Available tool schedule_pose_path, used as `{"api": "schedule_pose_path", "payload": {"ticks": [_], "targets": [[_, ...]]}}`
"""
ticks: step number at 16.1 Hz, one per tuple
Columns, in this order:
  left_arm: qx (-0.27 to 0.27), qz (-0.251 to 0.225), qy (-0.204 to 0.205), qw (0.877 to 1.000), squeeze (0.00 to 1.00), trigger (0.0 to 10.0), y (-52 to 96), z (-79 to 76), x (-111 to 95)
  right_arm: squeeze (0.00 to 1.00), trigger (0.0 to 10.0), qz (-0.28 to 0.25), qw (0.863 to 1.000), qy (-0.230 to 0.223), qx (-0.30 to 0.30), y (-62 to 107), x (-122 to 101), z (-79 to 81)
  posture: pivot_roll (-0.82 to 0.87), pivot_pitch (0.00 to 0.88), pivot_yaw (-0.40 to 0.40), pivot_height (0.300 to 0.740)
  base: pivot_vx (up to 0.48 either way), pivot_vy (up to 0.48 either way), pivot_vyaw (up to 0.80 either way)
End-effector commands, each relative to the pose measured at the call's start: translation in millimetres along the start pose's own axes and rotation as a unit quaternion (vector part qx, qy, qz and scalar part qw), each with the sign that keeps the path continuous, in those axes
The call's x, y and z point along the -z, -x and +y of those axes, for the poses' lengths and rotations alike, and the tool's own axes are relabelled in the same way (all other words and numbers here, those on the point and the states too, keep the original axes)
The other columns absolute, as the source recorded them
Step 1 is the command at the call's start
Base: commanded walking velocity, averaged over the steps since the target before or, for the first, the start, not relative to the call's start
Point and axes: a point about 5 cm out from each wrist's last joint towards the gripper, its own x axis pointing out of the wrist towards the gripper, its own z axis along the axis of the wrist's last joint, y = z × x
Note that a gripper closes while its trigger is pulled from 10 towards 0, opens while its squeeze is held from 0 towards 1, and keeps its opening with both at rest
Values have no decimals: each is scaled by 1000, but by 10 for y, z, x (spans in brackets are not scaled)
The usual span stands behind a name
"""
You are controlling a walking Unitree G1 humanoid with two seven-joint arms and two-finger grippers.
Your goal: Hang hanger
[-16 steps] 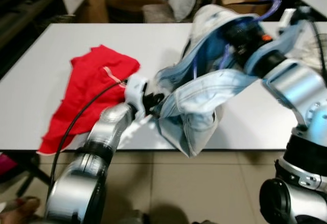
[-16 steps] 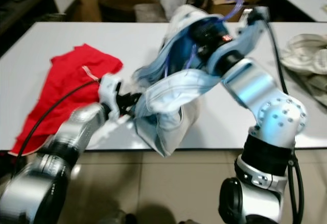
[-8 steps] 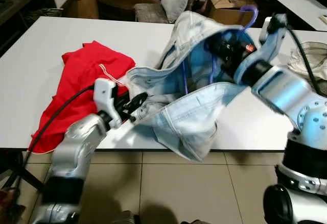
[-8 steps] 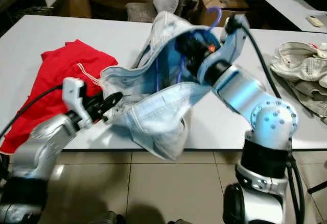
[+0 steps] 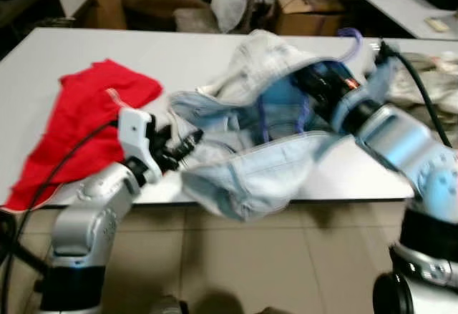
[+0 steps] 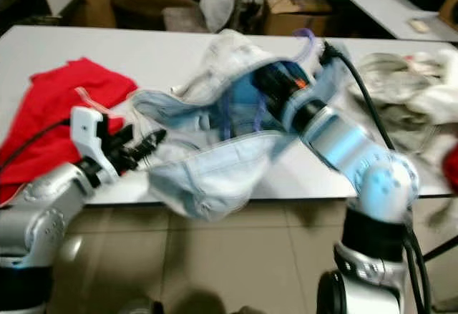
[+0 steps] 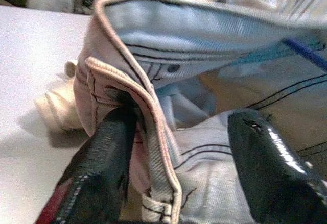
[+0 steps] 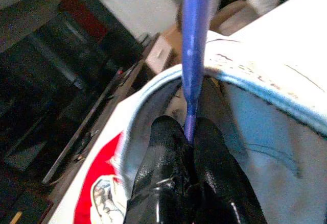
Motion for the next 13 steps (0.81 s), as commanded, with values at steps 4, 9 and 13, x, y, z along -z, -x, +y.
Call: {"api": "schedule_pose_path", "payload": {"ticks": [4, 9, 13], "targets": [[-49, 10, 2, 999, 1000, 10000, 0, 84, -64, 0, 10000, -9, 999, -2, -32, 18, -49, 119, -54, 0, -17, 740, 0, 0, 0], [-123, 65, 30, 990, 1000, 10000, 93, 457, -59, 0, 10000, -27, 997, -29, -62, 38, -162, 203, -50, 0, -5, 740, 0, 0, 0], [-96, 59, 39, 993, 1000, 10000, 229, 595, -146, 0, 10000, -34, 996, -39, -78, 51, -240, 251, -47, 0, -2, 740, 0, 0, 0]]}}
